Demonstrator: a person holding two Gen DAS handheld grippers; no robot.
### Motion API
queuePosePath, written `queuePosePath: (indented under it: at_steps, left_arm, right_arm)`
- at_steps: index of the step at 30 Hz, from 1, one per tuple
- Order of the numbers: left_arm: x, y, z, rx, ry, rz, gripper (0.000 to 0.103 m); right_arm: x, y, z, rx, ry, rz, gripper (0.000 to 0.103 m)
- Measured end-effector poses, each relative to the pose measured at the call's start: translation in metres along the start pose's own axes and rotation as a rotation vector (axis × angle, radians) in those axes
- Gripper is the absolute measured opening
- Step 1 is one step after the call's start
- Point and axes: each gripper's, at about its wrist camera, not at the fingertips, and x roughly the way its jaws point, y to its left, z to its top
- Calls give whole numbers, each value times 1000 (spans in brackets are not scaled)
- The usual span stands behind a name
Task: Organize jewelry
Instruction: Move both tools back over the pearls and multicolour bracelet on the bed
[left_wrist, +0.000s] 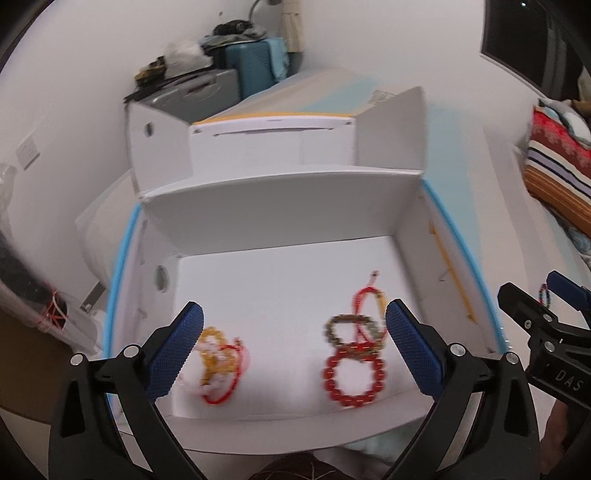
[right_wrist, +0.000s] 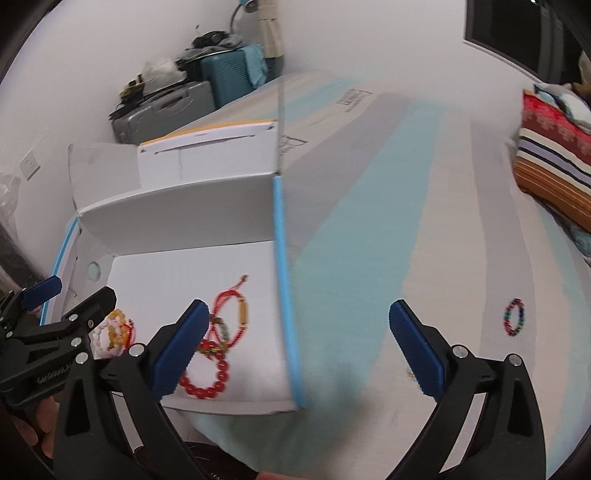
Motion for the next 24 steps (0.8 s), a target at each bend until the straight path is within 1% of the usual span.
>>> queuePosePath:
  at_steps: [6,16,19,24]
  left_arm:
    - [-8,-42,-1,48,-20,-54,97]
    - [-17,-141,-8,172,-39,-165,97]
    - [-13,-172,-14,210,-31,-196,97]
    - [5,-215,-23,251,5,-230,97]
  right_arm:
    - [-8,-42,-7,44,-12,-65,95]
    - [-14,-138,-20,164,-2,-184,95]
    - [-13,-172,-25,206,6,-219,95]
    - [-5,-222,-36,273,28,-233,95]
